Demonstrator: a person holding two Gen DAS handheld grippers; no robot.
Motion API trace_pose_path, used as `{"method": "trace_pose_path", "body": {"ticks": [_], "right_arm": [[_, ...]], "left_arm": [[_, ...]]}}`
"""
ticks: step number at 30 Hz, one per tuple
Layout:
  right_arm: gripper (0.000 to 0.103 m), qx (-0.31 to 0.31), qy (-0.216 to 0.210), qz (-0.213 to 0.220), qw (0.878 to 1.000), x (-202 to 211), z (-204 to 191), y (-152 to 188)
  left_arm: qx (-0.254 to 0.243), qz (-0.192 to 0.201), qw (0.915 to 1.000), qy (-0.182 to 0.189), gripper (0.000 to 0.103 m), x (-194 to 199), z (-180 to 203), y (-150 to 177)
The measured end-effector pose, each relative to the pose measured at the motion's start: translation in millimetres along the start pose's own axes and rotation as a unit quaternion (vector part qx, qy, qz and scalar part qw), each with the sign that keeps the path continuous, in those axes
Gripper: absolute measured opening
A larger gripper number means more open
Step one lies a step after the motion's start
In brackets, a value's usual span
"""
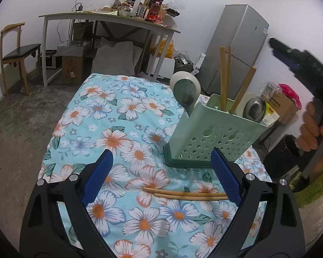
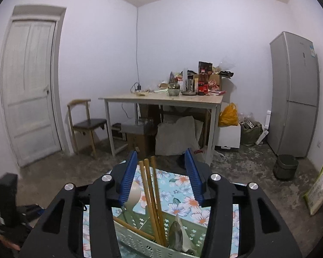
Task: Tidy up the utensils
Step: 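Lower the chopsticks into the caddy and open both tools, then move both tools back to the last pair of chopsticks on the cloth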
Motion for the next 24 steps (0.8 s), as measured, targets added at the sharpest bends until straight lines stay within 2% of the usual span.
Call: {"method": "trace_pose_path", "body": {"ticks": [7,10,16,24], "right_arm": [[0.052,-0.051,-0.003,0.005,0.999,35,15,4],[0.058,-0.063,0.009,-0.006,0.998,44,18,18],[0.069,-0.099,0.023,-0.058,0.993,50,26,61],[0.069,-0.135,0.031,-0.145,0.980,45,23,127]], "left_arm": [[-0.013,-0.026,0.9990,-0.035,0.088,-7,-3,2],[-0.024,-0.042,0.9975,-0.051,0.088,-11,-3,5],[-0.024,-0.069,0.9949,-0.069,0.088,-17,-7,12],[-0.026,-0.085,0.9922,-0.087,0.088,-19,-9,17]]}}
Point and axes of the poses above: each gripper's, at about its wrist camera, not at the fingertips, and x roughly against the way its jaws point, z to its right, y to its underside, the point moved 6 cm from there along -x, roughly the way its jaws point, and after that the axes turned 14 degrees about -x, right-handed, at the moved point
